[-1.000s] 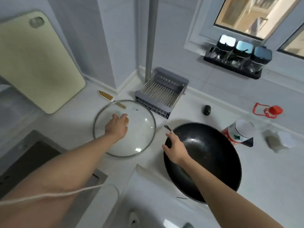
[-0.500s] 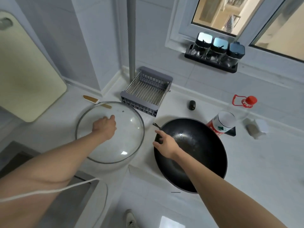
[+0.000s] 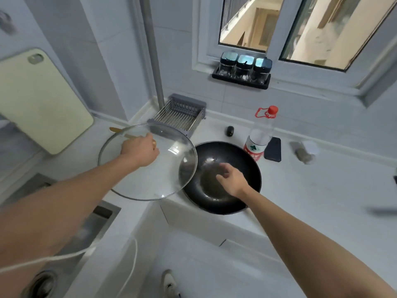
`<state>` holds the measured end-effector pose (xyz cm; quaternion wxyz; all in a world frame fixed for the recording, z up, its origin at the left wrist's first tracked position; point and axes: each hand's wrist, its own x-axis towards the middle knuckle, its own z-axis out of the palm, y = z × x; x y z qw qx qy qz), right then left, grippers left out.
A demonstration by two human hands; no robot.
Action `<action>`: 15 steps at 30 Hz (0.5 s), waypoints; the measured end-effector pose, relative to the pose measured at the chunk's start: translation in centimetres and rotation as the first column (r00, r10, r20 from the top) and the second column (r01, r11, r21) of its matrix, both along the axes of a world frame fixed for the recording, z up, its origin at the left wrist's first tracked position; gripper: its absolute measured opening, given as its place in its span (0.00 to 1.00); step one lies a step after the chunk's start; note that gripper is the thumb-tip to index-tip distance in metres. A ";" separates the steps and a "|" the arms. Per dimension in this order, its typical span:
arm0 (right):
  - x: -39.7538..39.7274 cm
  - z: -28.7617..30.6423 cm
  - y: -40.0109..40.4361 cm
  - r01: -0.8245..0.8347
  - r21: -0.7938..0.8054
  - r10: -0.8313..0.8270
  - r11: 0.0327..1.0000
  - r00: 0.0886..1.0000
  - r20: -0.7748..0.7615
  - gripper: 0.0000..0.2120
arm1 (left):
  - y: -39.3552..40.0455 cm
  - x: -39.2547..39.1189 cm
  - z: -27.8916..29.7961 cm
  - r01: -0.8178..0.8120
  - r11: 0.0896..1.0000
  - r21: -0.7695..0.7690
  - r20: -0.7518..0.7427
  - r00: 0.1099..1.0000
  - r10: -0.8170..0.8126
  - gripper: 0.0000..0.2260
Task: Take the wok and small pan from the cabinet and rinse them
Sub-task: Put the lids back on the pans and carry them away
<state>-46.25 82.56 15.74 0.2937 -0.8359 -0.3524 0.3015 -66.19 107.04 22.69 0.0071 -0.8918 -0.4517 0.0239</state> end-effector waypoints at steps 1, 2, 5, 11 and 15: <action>0.4 0.1 -1.9 0.019 0.001 -0.019 1.000 1.000 -0.014 0.26 | -1.6 0.6 0.6 0.016 1.000 0.010 0.012 1.000 -0.016 0.16; 0.9 0.2 -4.4 0.044 -0.009 -0.044 0.999 0.999 -0.025 0.27 | -3.5 1.4 1.0 0.041 0.999 0.013 0.029 0.999 -0.042 0.15; 2.7 0.0 -10.5 0.111 -0.063 -0.112 0.992 0.994 -0.013 0.27 | -7.9 3.9 0.8 0.090 0.996 -0.018 0.059 0.994 -0.089 0.16; 5.1 -1.3 -19.4 0.172 -0.249 -0.188 0.953 0.981 -0.043 0.32 | -13.9 9.6 -1.3 0.174 0.983 -0.055 0.054 0.984 -0.171 0.20; 5.2 -3.4 -21.5 0.173 -0.332 -0.226 0.927 0.965 -0.130 0.38 | -15.0 13.3 -3.2 0.236 0.971 -0.043 0.036 0.971 -0.234 0.22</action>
